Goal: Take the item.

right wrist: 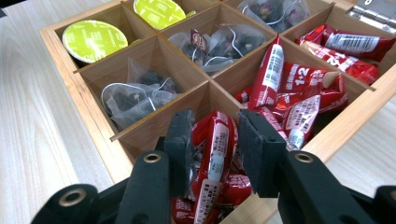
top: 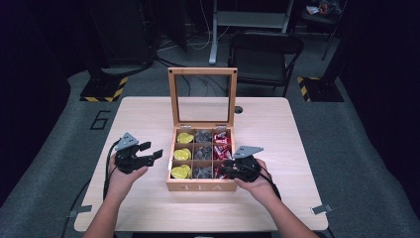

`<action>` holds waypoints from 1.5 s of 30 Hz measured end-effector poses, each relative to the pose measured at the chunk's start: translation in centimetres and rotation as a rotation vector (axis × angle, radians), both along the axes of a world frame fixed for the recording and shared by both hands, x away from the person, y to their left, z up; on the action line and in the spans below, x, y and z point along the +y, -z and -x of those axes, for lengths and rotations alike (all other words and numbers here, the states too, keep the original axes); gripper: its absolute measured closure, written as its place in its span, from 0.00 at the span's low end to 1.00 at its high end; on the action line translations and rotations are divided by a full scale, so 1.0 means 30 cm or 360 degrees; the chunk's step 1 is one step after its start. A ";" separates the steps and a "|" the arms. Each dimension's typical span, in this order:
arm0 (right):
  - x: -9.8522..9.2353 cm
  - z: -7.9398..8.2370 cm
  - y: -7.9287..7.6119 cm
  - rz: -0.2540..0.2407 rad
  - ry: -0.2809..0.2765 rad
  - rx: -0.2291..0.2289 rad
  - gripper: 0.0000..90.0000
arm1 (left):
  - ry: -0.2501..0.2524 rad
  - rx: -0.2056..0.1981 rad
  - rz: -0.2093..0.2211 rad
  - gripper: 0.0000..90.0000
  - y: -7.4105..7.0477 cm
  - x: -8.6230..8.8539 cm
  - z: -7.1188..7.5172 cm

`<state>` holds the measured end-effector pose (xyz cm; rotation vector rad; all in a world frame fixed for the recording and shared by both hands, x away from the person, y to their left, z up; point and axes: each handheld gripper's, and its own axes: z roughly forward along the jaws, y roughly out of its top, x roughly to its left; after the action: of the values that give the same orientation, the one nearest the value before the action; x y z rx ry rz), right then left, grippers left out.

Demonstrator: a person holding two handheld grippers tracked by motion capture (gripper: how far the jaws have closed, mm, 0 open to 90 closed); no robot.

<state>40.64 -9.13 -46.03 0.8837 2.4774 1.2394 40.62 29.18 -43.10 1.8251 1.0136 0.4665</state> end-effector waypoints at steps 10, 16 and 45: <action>0.014 -0.003 0.014 0.0026 0.0008 0.0019 0.73 | -0.0001 -0.0003 0.0004 0.41 -0.001 0.003 0.001; 0.016 -0.011 0.021 0.0036 0.0021 0.0036 0.73 | -0.0008 -0.0008 0.0012 0.41 -0.004 0.010 0.002; 0.022 -0.019 0.037 0.0035 -0.0006 0.0063 0.81 | -0.0017 -0.0012 0.0013 0.41 -0.004 0.012 0.002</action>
<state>41.21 -8.46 -47.14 0.9069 2.5197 1.2050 40.56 29.55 -42.99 1.8101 1.0194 0.4751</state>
